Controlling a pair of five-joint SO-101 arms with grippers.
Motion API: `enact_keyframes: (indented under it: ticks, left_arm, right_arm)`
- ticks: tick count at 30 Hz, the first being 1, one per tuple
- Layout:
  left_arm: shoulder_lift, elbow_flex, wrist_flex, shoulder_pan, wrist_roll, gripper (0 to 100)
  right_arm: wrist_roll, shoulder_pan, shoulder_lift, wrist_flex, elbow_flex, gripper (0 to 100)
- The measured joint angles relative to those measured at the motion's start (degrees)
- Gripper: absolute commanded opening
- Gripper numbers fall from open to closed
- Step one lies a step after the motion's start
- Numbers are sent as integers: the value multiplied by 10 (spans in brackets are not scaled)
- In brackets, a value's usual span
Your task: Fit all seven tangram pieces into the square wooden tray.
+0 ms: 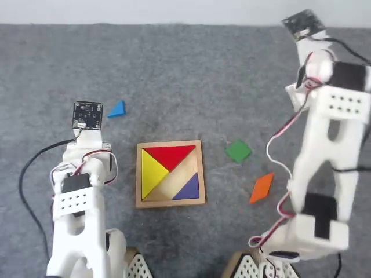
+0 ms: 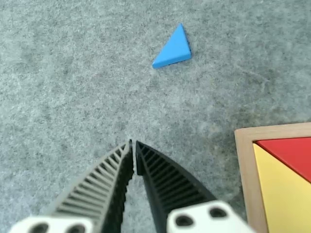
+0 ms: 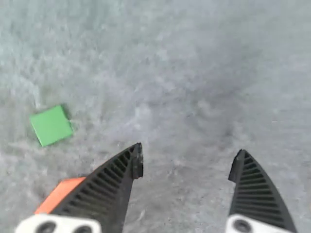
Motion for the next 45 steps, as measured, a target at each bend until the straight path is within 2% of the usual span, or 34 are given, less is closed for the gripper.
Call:
enact_keyframes:
  ticks: [5,10,13,17,21,25,29,38,45]
  left_arm:
    - [0,0,0,0,0,13]
    - [0,0,0,0,0,13]
    - [0,0,0,0,0,13]
    - [0,0,0,0,0,13]
    - [0,0,0,0,0,13]
    - [0,0,0,0,0,13]
    - [0,0,0,0,0,13]
    - [0,5,0,0,0,13]
    - [0,5,0,0,0,13]
  right_arm:
    - [-13,-29,-46,18,21,278]
    - [47,-142,-47,18,164,278]
    - [78,-191,-47,-52,292,278]
    - [92,-218,-47,-181,465,278]
    - [91,-228,-47,-273,552,278]
    - [80,-232,-40,-298,554,278]
    - [76,-238,28,-304,541,278]
    - [62,-239,171,-276,425,274]
    - [47,-228,189,-273,389,67]
